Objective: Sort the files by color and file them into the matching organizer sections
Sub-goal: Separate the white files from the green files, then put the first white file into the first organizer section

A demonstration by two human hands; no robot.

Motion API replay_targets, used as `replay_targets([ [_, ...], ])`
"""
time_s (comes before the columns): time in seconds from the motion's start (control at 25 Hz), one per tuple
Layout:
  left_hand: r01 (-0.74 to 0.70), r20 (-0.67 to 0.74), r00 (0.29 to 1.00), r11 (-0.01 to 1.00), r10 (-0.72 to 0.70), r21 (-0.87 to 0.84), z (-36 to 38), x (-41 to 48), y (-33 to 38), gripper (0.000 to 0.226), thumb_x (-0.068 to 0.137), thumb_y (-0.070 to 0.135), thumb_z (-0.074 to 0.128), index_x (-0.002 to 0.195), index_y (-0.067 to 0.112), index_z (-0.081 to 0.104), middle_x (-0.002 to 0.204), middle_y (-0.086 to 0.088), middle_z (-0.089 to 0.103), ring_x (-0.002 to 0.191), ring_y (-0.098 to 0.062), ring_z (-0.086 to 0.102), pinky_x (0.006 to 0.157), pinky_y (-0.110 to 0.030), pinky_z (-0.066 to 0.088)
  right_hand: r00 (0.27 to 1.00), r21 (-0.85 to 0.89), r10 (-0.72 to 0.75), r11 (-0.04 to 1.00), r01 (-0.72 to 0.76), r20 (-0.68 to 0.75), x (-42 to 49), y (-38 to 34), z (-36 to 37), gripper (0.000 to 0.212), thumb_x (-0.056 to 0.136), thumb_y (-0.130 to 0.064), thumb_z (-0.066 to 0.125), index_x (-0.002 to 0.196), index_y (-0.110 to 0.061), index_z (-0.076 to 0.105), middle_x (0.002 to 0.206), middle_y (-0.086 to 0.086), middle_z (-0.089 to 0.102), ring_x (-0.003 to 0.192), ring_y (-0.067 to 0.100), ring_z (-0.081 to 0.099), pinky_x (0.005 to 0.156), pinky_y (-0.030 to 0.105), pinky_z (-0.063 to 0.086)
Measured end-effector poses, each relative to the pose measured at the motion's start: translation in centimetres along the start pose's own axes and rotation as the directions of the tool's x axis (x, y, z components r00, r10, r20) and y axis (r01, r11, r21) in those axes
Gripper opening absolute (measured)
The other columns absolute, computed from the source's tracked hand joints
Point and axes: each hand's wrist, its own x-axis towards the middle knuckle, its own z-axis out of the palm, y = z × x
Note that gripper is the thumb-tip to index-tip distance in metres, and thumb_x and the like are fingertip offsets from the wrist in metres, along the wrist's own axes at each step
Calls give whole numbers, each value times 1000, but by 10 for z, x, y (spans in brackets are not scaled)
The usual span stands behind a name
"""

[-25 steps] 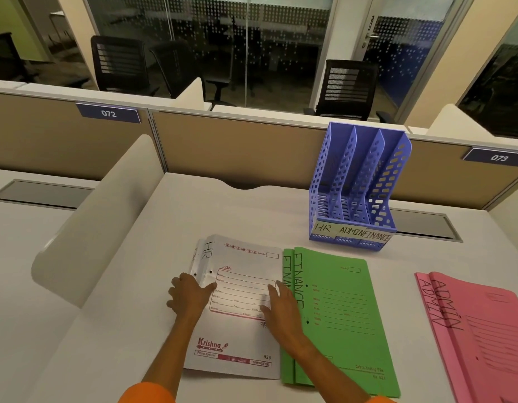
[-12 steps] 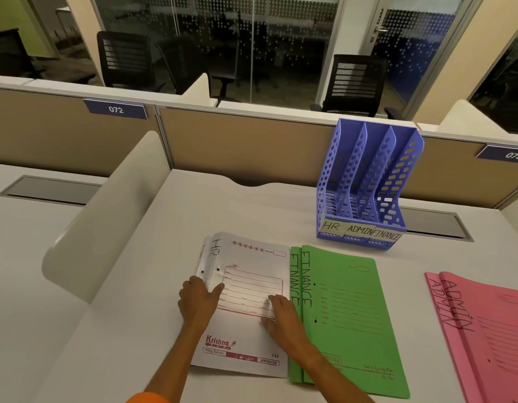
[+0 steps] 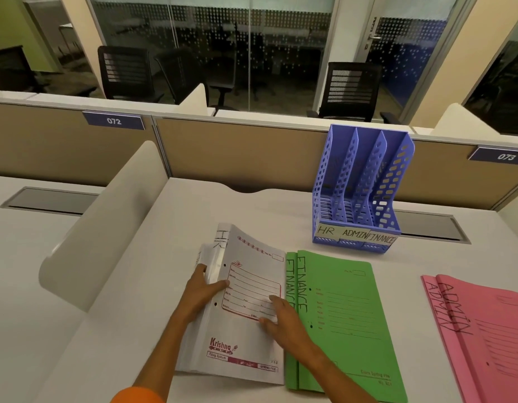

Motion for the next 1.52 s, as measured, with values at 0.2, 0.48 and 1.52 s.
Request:
replay_targets([
  [0.2, -202, -81, 973, 967, 216, 152, 21, -22, 51, 54, 78, 40, 77, 116, 31, 40, 109, 2, 61, 83, -11, 67, 56, -17, 54, 994, 120, -17, 992, 30, -107, -3, -8, -37, 68, 90, -45, 61, 146, -19, 32, 148, -3, 42, 137, 14, 38, 112, 28, 32],
  [0.48, -448, -347, 828, 892, 441, 66, 67, -69, 141, 45, 82, 35, 74, 115, 35, 43, 99, 12, 62, 72, -6, 68, 47, -11, 52, 969, 380, 49, 924, 48, -241, -23, -23, -109, 68, 83, -52, 67, 136, -22, 38, 128, -13, 47, 116, 7, 49, 101, 26, 43],
  [1.52, -517, -387, 840, 777, 380, -360, 218, -80, 247, 53, 89, 6, 64, 102, 42, 28, 112, 10, 54, 93, -12, 65, 57, -14, 56, 962, 858, 263, 509, -73, -74, 58, 62, -239, 29, 99, -34, 48, 109, -9, 61, 103, 10, 74, 90, 23, 72, 69, 33, 58],
])
